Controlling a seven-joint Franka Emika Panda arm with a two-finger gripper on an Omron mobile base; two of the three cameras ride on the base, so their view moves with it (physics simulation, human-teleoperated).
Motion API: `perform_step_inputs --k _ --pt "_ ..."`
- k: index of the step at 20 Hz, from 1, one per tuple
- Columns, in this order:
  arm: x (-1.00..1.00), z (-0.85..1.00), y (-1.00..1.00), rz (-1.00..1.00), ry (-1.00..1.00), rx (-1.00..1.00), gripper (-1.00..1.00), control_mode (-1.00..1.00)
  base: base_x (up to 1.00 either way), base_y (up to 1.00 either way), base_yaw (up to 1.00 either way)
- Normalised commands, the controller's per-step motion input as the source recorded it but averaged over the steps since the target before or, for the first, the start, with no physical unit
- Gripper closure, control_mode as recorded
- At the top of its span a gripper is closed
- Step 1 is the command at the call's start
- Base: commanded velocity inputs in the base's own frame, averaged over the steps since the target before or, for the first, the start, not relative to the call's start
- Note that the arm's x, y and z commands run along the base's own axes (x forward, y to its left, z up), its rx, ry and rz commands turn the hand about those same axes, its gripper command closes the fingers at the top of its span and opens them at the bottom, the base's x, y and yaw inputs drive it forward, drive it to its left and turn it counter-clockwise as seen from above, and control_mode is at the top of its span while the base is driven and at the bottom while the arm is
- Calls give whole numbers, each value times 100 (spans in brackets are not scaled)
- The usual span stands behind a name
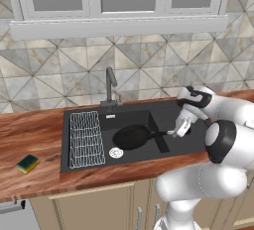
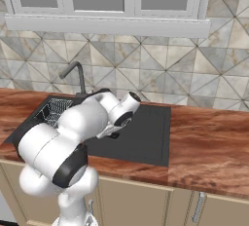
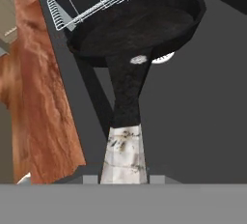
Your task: Pick the pan and sponge and place them into the sink. Then turn on the water.
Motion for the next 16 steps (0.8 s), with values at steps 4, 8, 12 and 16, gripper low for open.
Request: perform_step_inputs --k 4,8,12,16 --pt "19 -10 21 0 0 -5 100 -100 0 0 0" --pt "19 -13 20 0 0 -4 100 -100 0 0 0" --pt "21 -11 21 0 0 -1 100 -100 0 0 0" --pt "20 -10 22 -1 0 1 100 -100 0 0 0"
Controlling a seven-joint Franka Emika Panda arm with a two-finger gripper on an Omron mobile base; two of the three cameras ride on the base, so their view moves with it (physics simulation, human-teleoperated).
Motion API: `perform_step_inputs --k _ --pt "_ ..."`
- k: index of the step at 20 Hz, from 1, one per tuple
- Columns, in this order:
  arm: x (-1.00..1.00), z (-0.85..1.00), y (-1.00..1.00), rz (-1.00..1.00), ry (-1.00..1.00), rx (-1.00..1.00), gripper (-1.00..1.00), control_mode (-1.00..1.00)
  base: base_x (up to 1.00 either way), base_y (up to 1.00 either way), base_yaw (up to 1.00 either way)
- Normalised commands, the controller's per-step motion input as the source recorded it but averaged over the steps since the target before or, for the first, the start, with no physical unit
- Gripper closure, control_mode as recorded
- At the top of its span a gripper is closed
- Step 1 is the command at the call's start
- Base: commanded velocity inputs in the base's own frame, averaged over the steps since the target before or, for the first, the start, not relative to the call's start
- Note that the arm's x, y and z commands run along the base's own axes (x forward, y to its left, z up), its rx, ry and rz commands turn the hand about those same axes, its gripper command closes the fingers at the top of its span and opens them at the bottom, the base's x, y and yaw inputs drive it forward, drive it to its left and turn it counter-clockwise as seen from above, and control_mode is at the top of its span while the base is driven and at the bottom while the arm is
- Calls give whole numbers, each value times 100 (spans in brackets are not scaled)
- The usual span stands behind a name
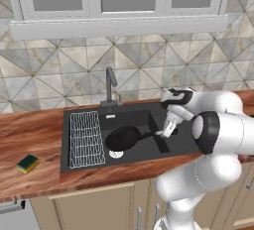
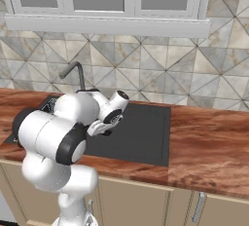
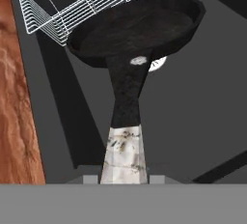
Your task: Pick the pan and sponge and place them into the sink. Then turn on the water.
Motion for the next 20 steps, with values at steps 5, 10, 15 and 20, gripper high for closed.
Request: perform_step_inputs --k 5,10,15,20 --pt "20 -13 20 -1 0 0 100 -100 0 0 0" --pt "20 -14 20 -1 -2 0 100 -100 0 0 0" --pt "19 -9 0 0 -5 -5 100 -100 0 0 0" --pt "17 -13 -3 0 -6 -11 100 -100 0 0 0"
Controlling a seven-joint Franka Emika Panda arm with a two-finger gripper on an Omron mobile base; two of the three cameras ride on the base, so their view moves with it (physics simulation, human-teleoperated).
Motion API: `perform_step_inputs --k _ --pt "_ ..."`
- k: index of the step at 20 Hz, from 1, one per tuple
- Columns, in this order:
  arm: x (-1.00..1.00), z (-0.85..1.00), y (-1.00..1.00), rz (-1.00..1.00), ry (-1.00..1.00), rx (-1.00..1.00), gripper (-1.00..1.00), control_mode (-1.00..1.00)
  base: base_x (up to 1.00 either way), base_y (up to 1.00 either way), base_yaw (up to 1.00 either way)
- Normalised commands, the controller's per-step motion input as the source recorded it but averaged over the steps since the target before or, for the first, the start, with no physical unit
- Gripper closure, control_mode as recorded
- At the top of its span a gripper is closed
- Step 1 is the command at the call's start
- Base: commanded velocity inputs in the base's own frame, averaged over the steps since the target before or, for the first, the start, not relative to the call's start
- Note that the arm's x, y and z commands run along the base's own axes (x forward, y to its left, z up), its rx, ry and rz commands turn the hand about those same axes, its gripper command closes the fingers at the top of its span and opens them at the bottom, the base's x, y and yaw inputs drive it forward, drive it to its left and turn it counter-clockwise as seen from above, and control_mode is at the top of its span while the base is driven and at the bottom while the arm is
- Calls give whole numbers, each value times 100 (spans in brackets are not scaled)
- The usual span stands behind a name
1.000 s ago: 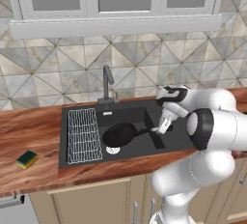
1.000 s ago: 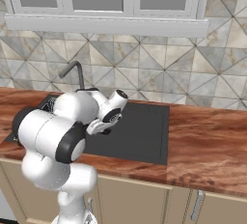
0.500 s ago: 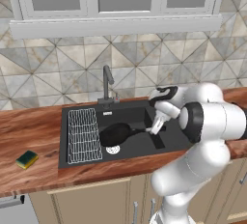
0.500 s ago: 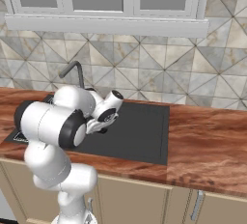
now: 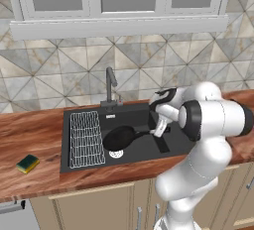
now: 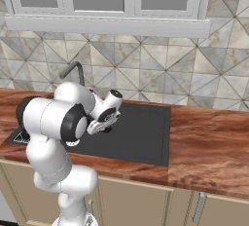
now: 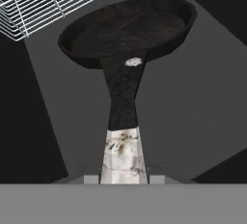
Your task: Pick the pan and sponge and place them into the sink. Then turn on the water.
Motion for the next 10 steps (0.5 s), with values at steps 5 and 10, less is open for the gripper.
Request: perform_step_inputs --k 5,10 --pt "30 -18 13 -1 -4 -7 100 -100 0 0 0" --pt "39 -7 19 -6 -10 -5 100 -100 0 0 0"
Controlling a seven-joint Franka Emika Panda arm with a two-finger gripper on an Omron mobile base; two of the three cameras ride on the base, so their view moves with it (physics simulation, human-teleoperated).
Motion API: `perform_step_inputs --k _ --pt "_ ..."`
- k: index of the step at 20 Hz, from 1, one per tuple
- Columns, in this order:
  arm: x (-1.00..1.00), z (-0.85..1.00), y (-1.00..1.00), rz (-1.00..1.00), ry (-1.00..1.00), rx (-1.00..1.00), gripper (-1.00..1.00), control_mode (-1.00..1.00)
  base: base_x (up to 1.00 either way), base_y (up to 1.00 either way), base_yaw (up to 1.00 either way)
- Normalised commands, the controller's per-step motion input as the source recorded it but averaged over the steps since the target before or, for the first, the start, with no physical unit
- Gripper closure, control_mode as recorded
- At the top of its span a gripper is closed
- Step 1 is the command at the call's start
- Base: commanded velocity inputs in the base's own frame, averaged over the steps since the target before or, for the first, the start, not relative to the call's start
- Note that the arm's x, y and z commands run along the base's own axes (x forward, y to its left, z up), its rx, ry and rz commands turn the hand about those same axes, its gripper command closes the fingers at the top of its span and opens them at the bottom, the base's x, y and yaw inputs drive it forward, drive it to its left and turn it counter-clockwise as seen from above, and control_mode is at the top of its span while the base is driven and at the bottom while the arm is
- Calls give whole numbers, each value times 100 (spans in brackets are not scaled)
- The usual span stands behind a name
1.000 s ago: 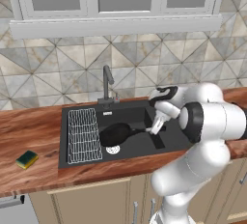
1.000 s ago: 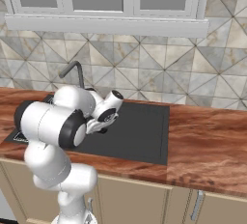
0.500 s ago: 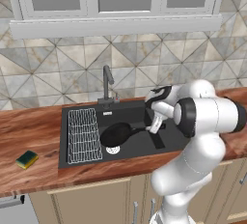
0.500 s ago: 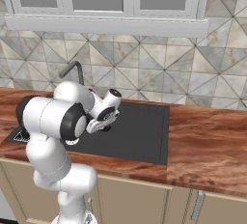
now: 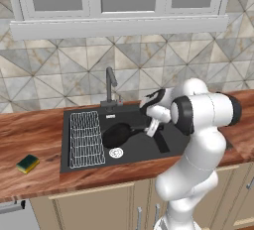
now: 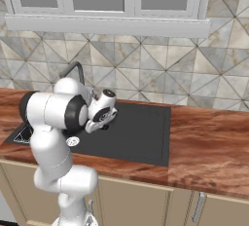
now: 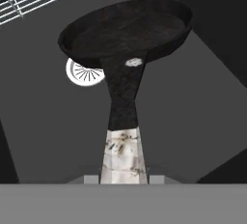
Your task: Pick the pan and sponge and place them into the sink. Then turn on the water.
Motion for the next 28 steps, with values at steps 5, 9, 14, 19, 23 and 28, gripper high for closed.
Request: perform_step_inputs --k 5,9,14,19,23,28 --pt "42 -4 31 -6 -10 -1 100 -100 0 0 0" --pt "39 -13 38 -1 -1 6 100 -100 0 0 0" --pt "33 -20 25 1 0 13 100 -100 0 0 0" --pt "37 -21 15 5 1 8 100 -100 0 0 0" --pt "43 -25 22 7 4 4 100 -100 0 0 0" --pt "42 -13 29 6 1 3 100 -100 0 0 0"
